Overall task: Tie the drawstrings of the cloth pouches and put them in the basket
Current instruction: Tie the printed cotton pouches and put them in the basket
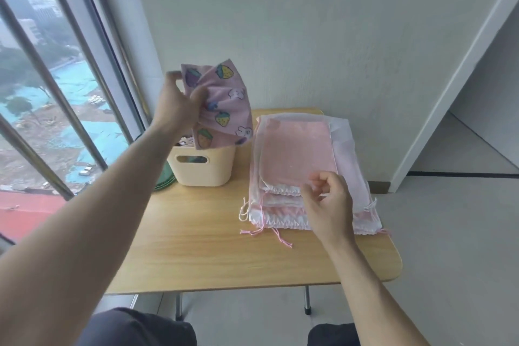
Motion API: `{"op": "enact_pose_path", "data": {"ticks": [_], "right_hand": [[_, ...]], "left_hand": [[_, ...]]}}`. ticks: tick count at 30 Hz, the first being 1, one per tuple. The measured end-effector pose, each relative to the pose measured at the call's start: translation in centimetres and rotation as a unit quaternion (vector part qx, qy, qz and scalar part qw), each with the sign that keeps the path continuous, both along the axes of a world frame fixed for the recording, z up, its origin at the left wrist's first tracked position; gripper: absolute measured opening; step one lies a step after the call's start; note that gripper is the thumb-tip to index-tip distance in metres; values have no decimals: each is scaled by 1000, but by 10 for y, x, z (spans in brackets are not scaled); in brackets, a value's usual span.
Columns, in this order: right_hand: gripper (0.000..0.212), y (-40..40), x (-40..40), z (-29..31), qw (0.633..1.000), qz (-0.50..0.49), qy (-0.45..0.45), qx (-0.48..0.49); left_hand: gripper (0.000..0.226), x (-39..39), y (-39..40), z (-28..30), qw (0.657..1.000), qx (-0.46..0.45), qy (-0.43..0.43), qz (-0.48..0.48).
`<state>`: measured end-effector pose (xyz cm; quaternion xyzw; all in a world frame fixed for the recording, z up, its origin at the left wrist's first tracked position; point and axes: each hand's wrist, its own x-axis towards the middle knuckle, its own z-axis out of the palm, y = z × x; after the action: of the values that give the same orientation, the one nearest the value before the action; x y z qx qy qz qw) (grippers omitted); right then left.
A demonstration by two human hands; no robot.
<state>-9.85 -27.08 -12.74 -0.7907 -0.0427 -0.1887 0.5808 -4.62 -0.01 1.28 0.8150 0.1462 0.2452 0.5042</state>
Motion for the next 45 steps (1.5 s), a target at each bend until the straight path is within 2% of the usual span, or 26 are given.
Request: {"op": "enact_pose_path", "data": {"ticks": [3,5,10,13,16,19,21,22,23,25,30,35,37,39,41,43,45], "right_hand": [[16,0,-1,0,1000,11,6,-15],[15,2,0,0,999,19,14,-24],[15,7,5,-2,998,41,25,-38],[13,14,10,-3,996,58,32,-53],[13,21,13,-6,995,75,39,-61],[14,26,12,-6,992,90,48,-70],[15,28,11,-5,991,96,52,-73],[17,30,10,-5,991,99,55,-74],[17,31,8,-4,990,101,57,-76],[14,33,6,-5,989,107,62,-81],[7,32,-3,-9,981,145,74,-106],[13,27,-9,-6,973,176,81,-127],[13,25,-9,-5,971,183,79,-132],[13,23,-9,-5,970,184,80,-137],[12,21,-8,-5,970,179,78,-142],[9,22,-7,-5,972,174,75,-142],[10,22,-5,-4,974,171,69,-133]], "left_hand": [[41,34,19,7,999,24,43,6],[40,52,27,6,993,91,79,7],[53,74,35,-16,949,219,219,-55],[77,81,35,-27,936,261,228,-65],[88,78,36,-19,938,269,211,-53],[78,68,39,-7,969,182,165,0],[59,54,35,-1,970,159,185,19],[37,50,34,-2,957,204,206,10],[13,40,32,-1,949,207,236,-3],[32,35,33,-10,906,264,330,-1],[57,22,30,-17,853,411,322,-21],[61,20,25,-26,807,482,340,-26],[57,22,21,-26,819,494,290,-38],[52,25,13,-25,827,472,279,-121],[48,26,1,-24,827,415,329,-186],[48,28,-5,-26,821,374,378,-210],[47,32,-6,-30,787,401,411,-227]]}}
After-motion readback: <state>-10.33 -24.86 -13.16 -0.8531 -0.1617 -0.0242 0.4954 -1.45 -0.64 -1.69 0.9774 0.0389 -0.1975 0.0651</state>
